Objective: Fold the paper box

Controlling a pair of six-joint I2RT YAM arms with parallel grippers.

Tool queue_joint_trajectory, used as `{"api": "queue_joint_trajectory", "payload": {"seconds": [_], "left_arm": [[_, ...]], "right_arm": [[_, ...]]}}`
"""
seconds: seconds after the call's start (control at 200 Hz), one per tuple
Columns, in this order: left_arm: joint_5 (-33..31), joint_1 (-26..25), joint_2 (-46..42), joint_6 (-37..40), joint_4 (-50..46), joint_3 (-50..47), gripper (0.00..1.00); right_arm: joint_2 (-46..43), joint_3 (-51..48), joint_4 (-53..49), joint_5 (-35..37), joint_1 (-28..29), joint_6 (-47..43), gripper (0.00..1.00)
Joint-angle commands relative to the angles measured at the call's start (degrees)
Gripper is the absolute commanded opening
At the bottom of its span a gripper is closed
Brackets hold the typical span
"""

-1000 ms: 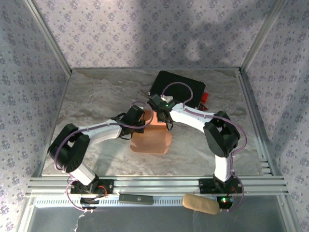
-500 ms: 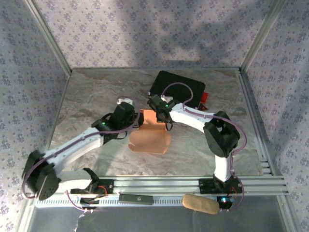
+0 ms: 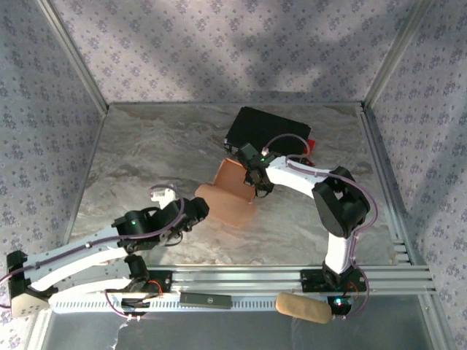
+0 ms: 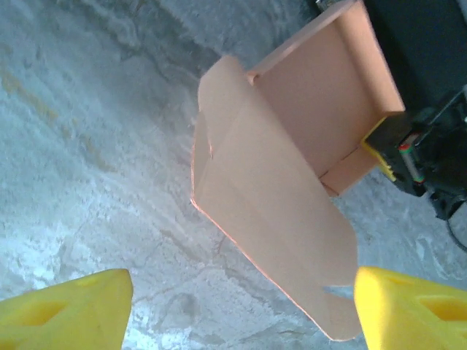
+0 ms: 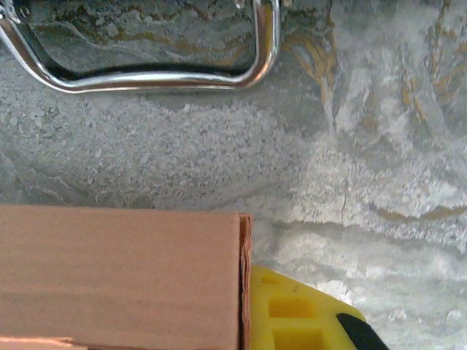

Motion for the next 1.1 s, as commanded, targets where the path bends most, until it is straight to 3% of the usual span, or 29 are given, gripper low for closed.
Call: {"api": "queue_joint_trajectory", "payload": {"seconds": [0.0, 0.135, 0.45, 0.685, 0.999, 1.094], "left_arm": [[-1.7, -0.7, 3.0, -6.7, 4.3, -0.3, 0.8], [-0.7, -0.7, 7.2, -7.2, 9.3, -0.3, 0.71], [-2.4, -0.6, 11.0, -10.0, 9.9, -0.2, 0.48], [-2.3, -0.2, 14.8, -10.5, 9.8, 1.0, 0.38], [-4.0, 0.3, 16.6, -11.0, 5.2, 4.1, 0.04], [-4.7, 0.6, 17.5, -11.7, 2.0, 6.1, 0.0]], "right_arm": [[-2.1, -0.5, -0.8, -0.9, 0.3, 5.5, 0.0], [-2.9, -1.5, -0.6, -0.9, 0.3, 7.1, 0.0], [-3.7, -2.8, 1.1, -2.2, -0.1, 8.0, 0.0], [-3.6, -3.3, 1.7, -2.5, -0.1, 8.7, 0.0], [-4.1, -3.5, 1.5, -2.5, 0.0, 9.5, 0.0], [-3.7, -3.2, 1.4, -3.3, 0.1, 9.7, 0.0]]}}
